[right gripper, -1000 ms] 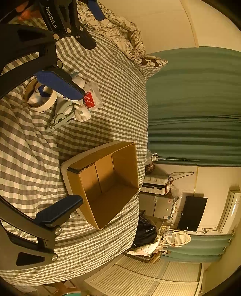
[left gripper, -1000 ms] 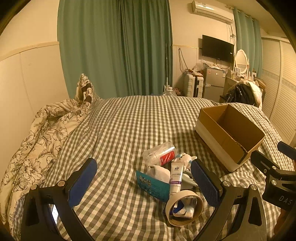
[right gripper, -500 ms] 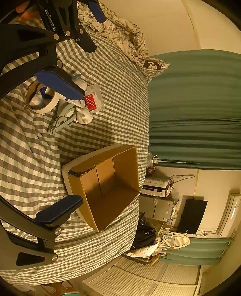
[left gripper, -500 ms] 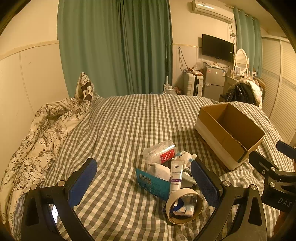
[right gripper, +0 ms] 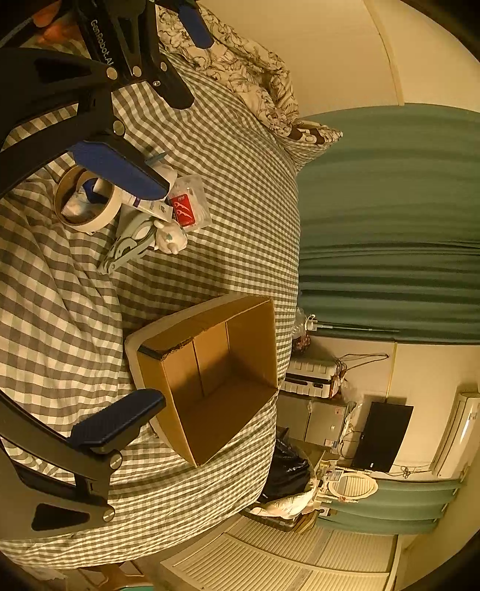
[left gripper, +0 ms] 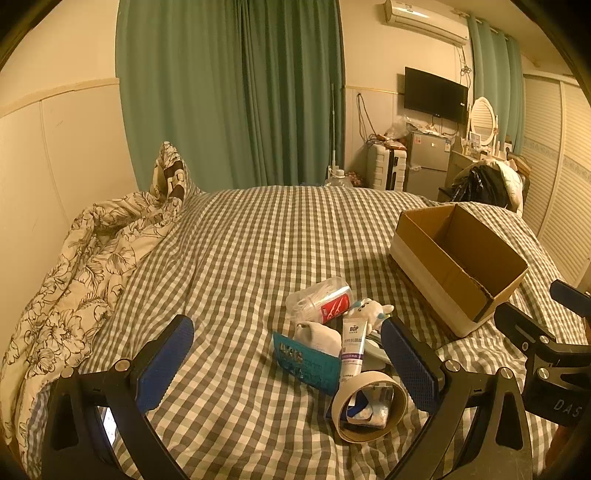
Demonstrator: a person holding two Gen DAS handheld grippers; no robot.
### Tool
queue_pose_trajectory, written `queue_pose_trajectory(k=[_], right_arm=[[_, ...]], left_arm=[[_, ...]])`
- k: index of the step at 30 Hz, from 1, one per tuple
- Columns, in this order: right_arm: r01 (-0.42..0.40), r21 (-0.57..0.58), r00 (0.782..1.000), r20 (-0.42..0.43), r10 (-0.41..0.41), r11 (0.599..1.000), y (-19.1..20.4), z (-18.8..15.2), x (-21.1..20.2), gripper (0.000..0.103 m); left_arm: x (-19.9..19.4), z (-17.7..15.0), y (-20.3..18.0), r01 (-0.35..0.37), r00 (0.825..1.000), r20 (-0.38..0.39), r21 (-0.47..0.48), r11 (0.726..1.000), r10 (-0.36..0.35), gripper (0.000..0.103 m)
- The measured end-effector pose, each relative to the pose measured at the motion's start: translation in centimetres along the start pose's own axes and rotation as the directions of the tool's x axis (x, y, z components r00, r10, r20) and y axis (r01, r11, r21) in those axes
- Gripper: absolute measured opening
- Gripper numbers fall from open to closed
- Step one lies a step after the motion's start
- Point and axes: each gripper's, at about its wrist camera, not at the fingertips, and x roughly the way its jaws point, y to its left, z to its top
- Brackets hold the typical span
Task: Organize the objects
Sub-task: 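Move both tools toward the pile of items on the bed, then grasp the masking tape roll with the right tool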
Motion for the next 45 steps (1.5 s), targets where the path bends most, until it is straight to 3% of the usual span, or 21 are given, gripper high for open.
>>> queue_pose_trajectory(k=[13, 19, 24, 28, 33, 35, 37, 39, 45], right_arm=[[0.002, -0.042, 1.000, -0.023, -0.003, 0.999, 1.7, -0.2, -0.1, 0.099], [-0.061, -0.039, 0.989, -0.135, 0.056, 0.997, 2.5, -1.7, 3.5, 0.096], [-0.141, 0.025, 0.944, -0.299, 0.142, 0.990, 2.7, -3.2, 8.3, 0.079], [-0.200, 0.013, 0.908, -0.373, 0.191, 0.980, 4.1, -4.1, 10.4, 0.074], [-0.244, -0.008, 0.856, -0.473, 0.212, 0.970, 5.9, -5.5, 13.1, 0.047], [-0.241, -0.016, 0.846, -0.493, 0.202, 0.971, 6.4, -5.9, 13.8, 0.028], [-0.225, -0.020, 0.858, -0.477, 0.189, 0.974, 6.4, -5.8, 13.5, 0.017], [-0.228, 0.000, 0.873, -0.444, 0.204, 0.974, 5.9, -5.4, 12.5, 0.015], [-0.159, -0.004, 0.949, -0.278, 0.151, 0.987, 3.9, -3.1, 7.8, 0.011]], left_arm=[[0.3, -1.1, 1.5, -0.006, 0.999, -0.042, -0.030, 1.000, 0.005, 0.103], [2.5, -2.7, 2.3, -0.030, 0.992, -0.123, -0.018, 0.999, 0.027, 0.103], [5.1, -4.5, 2.8, -0.065, 0.976, -0.210, 0.003, 0.998, 0.064, 0.103], [6.5, -5.7, 3.0, -0.078, 0.963, -0.260, 0.008, 0.997, 0.077, 0.103], [7.0, -6.2, 2.9, -0.078, 0.957, -0.280, 0.012, 0.997, 0.078, 0.103], [7.1, -6.3, 2.9, -0.080, 0.955, -0.284, 0.017, 0.997, 0.082, 0.103], [7.1, -6.3, 2.8, -0.080, 0.955, -0.285, 0.021, 0.997, 0.083, 0.103], [7.0, -6.2, 2.8, -0.081, 0.956, -0.283, 0.025, 0.996, 0.084, 0.103], [7.1, -5.6, 2.1, -0.069, 0.958, -0.275, 0.029, 0.997, 0.075, 0.103]])
